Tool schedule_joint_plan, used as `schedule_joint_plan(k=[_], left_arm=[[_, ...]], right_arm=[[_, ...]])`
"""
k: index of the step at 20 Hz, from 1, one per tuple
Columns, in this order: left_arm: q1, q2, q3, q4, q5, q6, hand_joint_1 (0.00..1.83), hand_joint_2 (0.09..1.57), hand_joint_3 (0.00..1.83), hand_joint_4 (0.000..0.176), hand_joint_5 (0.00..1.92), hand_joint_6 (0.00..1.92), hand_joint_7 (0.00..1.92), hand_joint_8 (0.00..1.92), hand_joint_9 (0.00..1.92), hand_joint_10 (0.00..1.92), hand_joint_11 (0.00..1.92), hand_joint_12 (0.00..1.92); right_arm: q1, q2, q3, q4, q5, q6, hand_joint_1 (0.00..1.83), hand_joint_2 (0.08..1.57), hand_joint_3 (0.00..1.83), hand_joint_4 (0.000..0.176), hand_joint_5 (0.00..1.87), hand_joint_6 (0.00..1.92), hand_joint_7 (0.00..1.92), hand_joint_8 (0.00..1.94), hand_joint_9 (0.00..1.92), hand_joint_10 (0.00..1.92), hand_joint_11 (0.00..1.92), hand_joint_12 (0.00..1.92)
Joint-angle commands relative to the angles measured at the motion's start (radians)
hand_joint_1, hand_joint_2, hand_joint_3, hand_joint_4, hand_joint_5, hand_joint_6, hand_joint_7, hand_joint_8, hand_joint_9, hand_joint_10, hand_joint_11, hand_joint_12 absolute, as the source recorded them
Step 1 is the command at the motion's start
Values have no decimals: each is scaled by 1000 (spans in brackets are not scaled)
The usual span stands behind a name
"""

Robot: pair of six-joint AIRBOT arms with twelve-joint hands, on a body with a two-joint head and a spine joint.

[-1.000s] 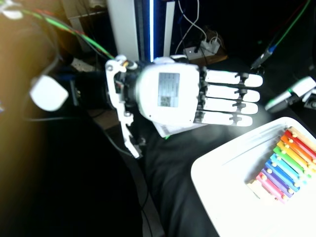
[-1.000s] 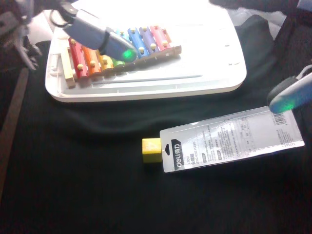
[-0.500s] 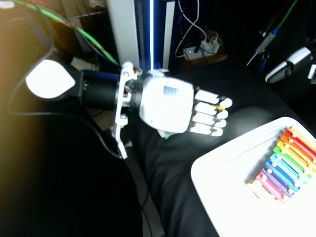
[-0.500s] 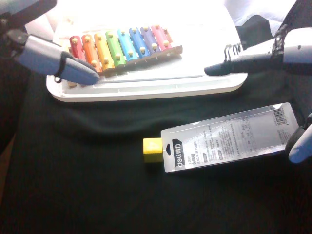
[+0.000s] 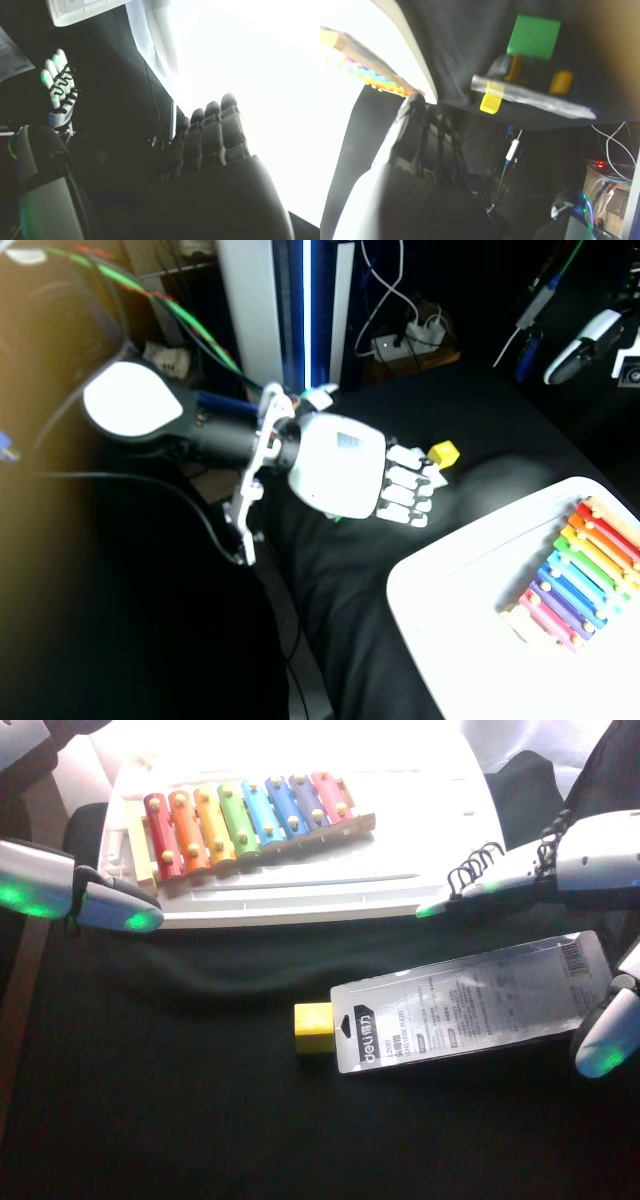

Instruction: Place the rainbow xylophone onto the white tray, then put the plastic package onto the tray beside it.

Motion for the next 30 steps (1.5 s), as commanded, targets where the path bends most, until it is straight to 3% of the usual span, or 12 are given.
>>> schedule_joint_plan(k=[1, 4, 9, 14, 25, 29, 30], left_arm=[[1, 9, -7, -38, -144, 1, 772, 686, 0, 0, 0, 0, 35, 10, 19, 7, 30, 13], [37, 20, -22, -55, -186, 1, 788, 683, 0, 0, 12, 2, 32, 3, 18, 2, 12, 5], [83, 41, -45, -76, -232, 1, 759, 711, 6, 0, 0, 0, 18, 4, 1, 0, 0, 0], [138, 43, -60, -110, -281, 2, 785, 738, 11, 0, 0, 0, 58, 14, 26, 9, 0, 0], [243, 36, -76, -194, -347, 2, 740, 679, 0, 0, 0, 0, 38, 0, 44, 5, 62, 29], [252, 31, -76, -199, -346, 2, 709, 673, 0, 0, 0, 0, 9, 0, 23, 0, 28, 17], [256, 29, -77, -203, -348, 2, 717, 654, 0, 0, 0, 0, 14, 2, 23, 0, 33, 20]], right_arm=[[17, -6, 2, 50, 34, 16, 563, 599, 7, 0, 130, 5, 217, 7, 224, 16, 329, 103], [17, -9, 12, 3, 19, 44, 566, 611, 0, 0, 207, 0, 341, 3, 396, 17, 488, 211], [17, -12, 14, -28, -7, 50, 625, 598, 0, 0, 207, 6, 362, 6, 442, 21, 524, 253], [17, -18, 14, -52, -27, 50, 660, 592, 1, 0, 233, 0, 367, 0, 461, 1, 342, 677], [16, -50, 23, -72, -36, 50, 679, 632, 0, 0, 228, 0, 378, 1, 461, 4, 323, 623], [16, -57, 26, -72, -37, 50, 777, 683, 10, 0, 234, 5, 380, 6, 473, 8, 352, 628], [16, -60, 29, -72, -37, 50, 824, 704, 0, 0, 244, 0, 414, 4, 523, 14, 380, 718]])
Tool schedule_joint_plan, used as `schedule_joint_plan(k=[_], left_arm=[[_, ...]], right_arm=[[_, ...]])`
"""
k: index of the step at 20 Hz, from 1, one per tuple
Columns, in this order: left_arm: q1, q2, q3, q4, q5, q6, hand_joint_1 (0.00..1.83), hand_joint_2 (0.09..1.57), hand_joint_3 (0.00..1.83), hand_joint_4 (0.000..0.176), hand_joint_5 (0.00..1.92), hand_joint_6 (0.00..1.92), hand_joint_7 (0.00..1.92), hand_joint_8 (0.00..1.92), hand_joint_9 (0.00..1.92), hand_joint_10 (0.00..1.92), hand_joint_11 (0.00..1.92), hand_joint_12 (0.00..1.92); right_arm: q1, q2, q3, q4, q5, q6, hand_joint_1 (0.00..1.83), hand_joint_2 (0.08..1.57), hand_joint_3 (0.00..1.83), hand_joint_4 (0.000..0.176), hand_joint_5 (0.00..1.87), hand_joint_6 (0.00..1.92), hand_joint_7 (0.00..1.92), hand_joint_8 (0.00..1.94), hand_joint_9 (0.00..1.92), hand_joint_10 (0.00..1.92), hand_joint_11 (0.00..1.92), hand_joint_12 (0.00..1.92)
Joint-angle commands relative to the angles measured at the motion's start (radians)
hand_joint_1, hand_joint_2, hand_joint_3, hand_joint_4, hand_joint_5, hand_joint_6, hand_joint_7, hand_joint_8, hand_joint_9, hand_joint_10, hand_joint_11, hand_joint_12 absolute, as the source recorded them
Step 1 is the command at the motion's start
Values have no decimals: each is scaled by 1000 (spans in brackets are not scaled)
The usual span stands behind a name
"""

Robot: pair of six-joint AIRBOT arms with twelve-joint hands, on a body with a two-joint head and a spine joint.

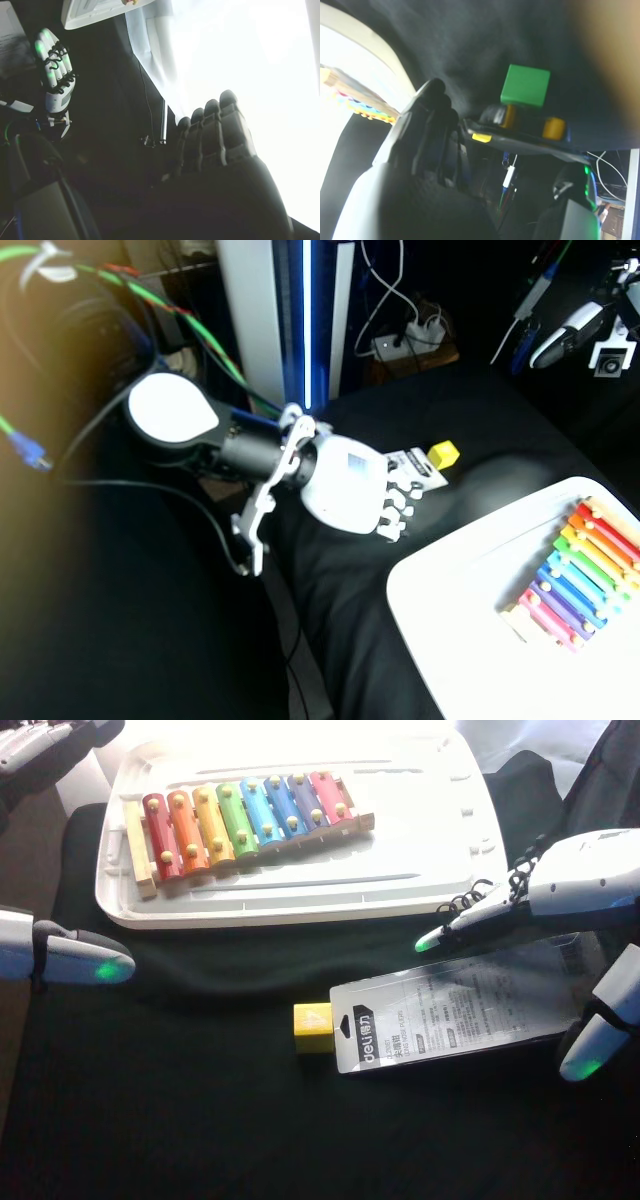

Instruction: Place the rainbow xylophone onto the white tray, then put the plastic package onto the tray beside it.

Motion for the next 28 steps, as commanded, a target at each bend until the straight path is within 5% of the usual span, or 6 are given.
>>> schedule_joint_plan(k=[1, 15, 19, 20, 22, 28], left_arm=[[0, -4, -2, -25, -127, -4, 742, 654, 0, 0, 0, 0, 16, 3, 22, 0, 31, 20], [47, -32, -6, -71, -174, -4, 751, 676, 2, 0, 0, 0, 0, 0, 15, 3, 27, 26], [49, -34, -6, -71, -170, -4, 746, 683, 4, 0, 0, 0, 0, 0, 19, 3, 27, 27], [49, -35, -6, -71, -168, -4, 775, 678, 1, 0, 0, 0, 3, 1, 15, 1, 15, 23], [50, -38, -5, -72, -169, -4, 784, 687, 5, 0, 0, 0, 1, 0, 16, 1, 17, 25], [53, -44, -3, -78, -166, -4, 831, 698, 5, 0, 0, 0, 0, 0, 0, 0, 0, 0]], right_arm=[[16, -6, 5, 54, 30, 7, 863, 725, 4, 0, 249, 1, 426, 5, 549, 21, 387, 740], [16, -22, 22, 55, 30, 7, 1249, 946, 1, 0, 288, 0, 505, 14, 867, 97, 686, 1260], [16, -22, 25, 55, 30, 7, 1294, 987, 1, 0, 354, 2, 629, 14, 564, 983, 702, 1464], [16, -22, 26, 55, 30, 7, 1419, 1034, 0, 0, 532, 7, 710, 1178, 871, 1752, 1065, 1841], [16, -22, 28, 55, 30, 7, 1436, 1037, 0, 0, 587, 17, 689, 1494, 936, 1804, 1137, 1879], [16, -25, 31, 55, 30, 6, 1367, 1134, 0, 0, 476, 885, 897, 1200, 937, 1635, 1089, 1738]])
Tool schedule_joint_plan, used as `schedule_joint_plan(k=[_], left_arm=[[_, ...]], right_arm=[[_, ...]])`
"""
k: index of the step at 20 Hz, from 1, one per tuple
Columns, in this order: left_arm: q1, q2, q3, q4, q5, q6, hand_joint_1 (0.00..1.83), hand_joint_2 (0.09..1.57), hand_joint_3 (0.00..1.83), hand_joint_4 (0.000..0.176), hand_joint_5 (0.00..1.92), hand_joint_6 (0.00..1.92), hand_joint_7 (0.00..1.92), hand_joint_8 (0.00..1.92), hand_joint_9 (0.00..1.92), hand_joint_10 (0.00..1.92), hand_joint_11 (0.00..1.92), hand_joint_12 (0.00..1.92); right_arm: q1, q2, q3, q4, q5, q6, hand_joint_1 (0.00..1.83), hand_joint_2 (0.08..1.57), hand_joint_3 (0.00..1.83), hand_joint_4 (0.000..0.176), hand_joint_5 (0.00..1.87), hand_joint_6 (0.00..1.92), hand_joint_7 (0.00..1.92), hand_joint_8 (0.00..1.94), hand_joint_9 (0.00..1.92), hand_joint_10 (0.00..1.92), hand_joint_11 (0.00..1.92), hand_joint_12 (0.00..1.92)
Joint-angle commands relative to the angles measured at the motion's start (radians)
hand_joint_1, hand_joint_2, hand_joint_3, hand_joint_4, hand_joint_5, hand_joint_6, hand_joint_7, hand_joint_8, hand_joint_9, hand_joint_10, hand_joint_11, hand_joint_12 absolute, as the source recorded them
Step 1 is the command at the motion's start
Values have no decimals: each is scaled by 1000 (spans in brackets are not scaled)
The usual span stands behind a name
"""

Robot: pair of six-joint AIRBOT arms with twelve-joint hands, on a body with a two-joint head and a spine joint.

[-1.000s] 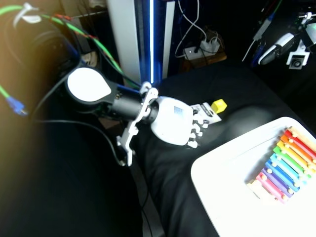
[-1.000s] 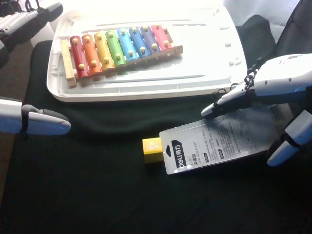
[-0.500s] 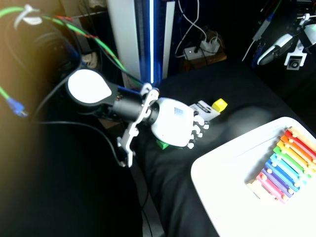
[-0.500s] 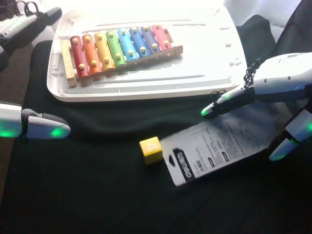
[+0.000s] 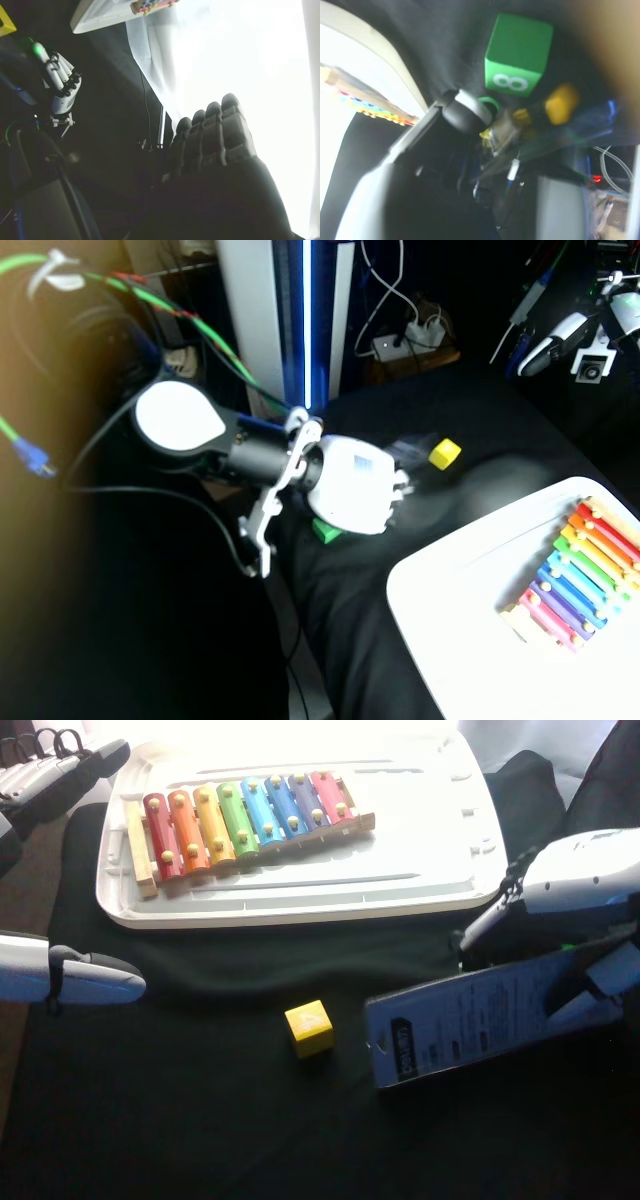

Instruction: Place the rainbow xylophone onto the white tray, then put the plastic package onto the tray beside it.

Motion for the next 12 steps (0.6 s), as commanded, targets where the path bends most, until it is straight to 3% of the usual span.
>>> schedule_joint_plan(k=[1, 4, 7, 8, 9, 10, 11, 12], left_arm=[[-6, -3, 5, -15, -122, -4, 830, 693, 2, 0, 0, 0, 0, 0, 0, 0, 0, 0], [-6, -6, 7, -16, -121, -4, 814, 675, 0, 0, 0, 0, 0, 0, 0, 0, 0, 0], [-6, -8, 8, -16, -119, -4, 819, 702, 7, 0, 0, 0, 0, 0, 13, 5, 14, 6], [-6, -8, 8, -17, -119, -4, 819, 696, 3, 0, 0, 0, 0, 0, 5, 1, 2, 1], [-6, -8, 8, -18, -118, -4, 818, 693, 1, 0, 0, 0, 0, 0, 1, 0, 0, 0], [-6, -9, 8, -19, -118, -4, 811, 692, 1, 0, 0, 0, 0, 0, 1, 0, 2, 1], [-6, -10, 8, -20, -118, -4, 833, 702, 5, 0, 0, 0, 0, 0, 0, 0, 0, 0], [-6, -10, 8, -20, -118, -4, 833, 702, 5, 0, 0, 0, 0, 0, 0, 0, 0, 0]], right_arm=[[16, -5, 2, 55, 24, 0, 1366, 1129, 0, 0, 455, 899, 905, 1184, 919, 1616, 1070, 1727], [16, -9, 4, 55, 24, 0, 1366, 1132, 1, 0, 449, 880, 897, 1194, 925, 1570, 1054, 1668], [16, -9, 4, 56, 24, 0, 1371, 1131, 0, 0, 490, 981, 904, 1200, 1000, 1594, 1101, 1647], [16, -10, 4, 56, 24, 0, 1250, 1223, 8, 0, 598, 1184, 850, 1445, 1037, 1581, 1118, 1651], [16, -12, 4, 56, 24, 0, 1224, 1245, 2, 0, 620, 1226, 842, 1491, 1052, 1572, 1111, 1662], [16, -14, 4, 56, 24, 0, 1235, 1217, 0, 0, 674, 1191, 902, 1385, 1053, 1445, 1097, 1584], [16, -17, 5, 56, 24, 0, 1148, 1186, 0, 0, 825, 1212, 948, 1585, 1144, 1669, 1214, 1763], [17, -19, 6, 57, 25, 0, 1148, 1186, 0, 0, 825, 1212, 948, 1585, 1144, 1669, 1214, 1763]])
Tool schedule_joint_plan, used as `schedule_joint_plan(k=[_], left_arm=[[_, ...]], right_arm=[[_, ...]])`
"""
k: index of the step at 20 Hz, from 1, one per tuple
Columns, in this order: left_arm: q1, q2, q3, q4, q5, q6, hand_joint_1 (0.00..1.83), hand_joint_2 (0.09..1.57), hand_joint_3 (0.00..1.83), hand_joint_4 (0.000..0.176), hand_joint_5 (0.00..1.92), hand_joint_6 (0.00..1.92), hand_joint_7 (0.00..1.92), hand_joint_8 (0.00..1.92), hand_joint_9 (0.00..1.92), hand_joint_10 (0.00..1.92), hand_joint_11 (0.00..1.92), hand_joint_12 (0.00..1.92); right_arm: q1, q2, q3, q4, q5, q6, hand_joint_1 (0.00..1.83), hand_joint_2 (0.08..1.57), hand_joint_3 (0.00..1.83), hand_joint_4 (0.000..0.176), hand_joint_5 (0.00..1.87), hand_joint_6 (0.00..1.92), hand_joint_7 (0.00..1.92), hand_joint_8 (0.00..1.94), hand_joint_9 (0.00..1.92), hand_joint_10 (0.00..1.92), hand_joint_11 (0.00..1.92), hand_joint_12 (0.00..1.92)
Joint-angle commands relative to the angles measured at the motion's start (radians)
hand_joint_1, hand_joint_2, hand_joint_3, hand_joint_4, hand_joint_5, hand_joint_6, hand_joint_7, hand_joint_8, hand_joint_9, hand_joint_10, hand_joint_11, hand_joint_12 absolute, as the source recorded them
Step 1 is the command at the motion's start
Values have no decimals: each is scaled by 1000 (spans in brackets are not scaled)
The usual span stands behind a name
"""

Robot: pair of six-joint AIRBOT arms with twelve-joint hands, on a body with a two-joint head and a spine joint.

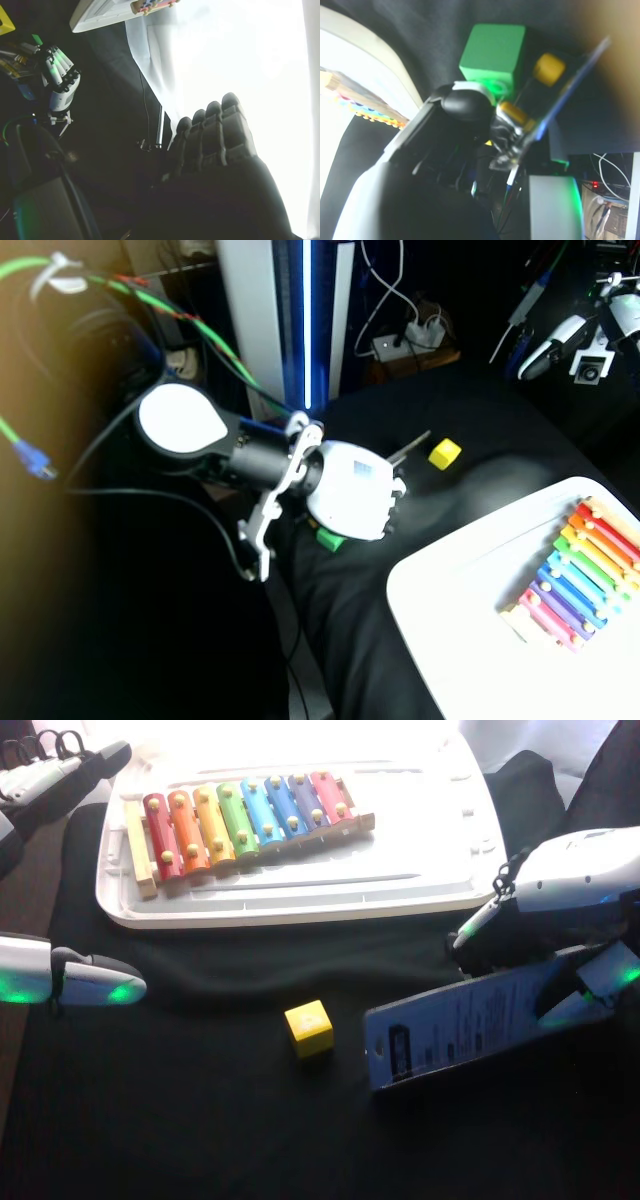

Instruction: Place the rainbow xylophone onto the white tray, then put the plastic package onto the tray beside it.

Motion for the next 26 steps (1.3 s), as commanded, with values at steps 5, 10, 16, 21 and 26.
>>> schedule_joint_plan(k=[5, 10, 16, 21, 26], left_arm=[[-6, -13, 11, -19, -118, -4, 823, 715, 9, 0, 0, 0, 0, 0, 0, 0, 0, 0], [-6, -16, 12, -19, -118, -4, 816, 702, 1, 0, 0, 0, 0, 0, 13, 3, 9, 4], [-6, -16, 12, -20, -118, -4, 782, 722, 9, 0, 0, 0, 0, 0, 26, 8, 35, 16], [-5, -19, 12, -20, -116, -4, 822, 722, 4, 0, 0, 0, 14, 5, 50, 13, 53, 27], [-5, -21, 13, -21, -115, -4, 770, 722, 1, 0, 0, 0, 0, 0, 34, 1, 28, 20]], right_arm=[[16, -5, 11, 94, 26, -2, 1245, 1185, 0, 0, 763, 1068, 941, 1346, 1104, 1419, 1128, 1613], [53, -5, 13, 150, 29, -53, 1271, 1133, 0, 0, 857, 973, 1034, 1150, 1093, 1127, 1038, 1367], [154, -4, 13, 150, 28, -90, 1264, 1139, 2, 0, 839, 1000, 1027, 1173, 1109, 1269, 1058, 1565], [256, -3, 13, 151, 28, -129, 1273, 1127, 0, 0, 799, 1105, 1109, 975, 1202, 1063, 1107, 1433], [323, -5, 18, 176, 11, -187, 1276, 1100, 0, 0, 863, 1056, 1152, 848, 1090, 923, 950, 1402]])
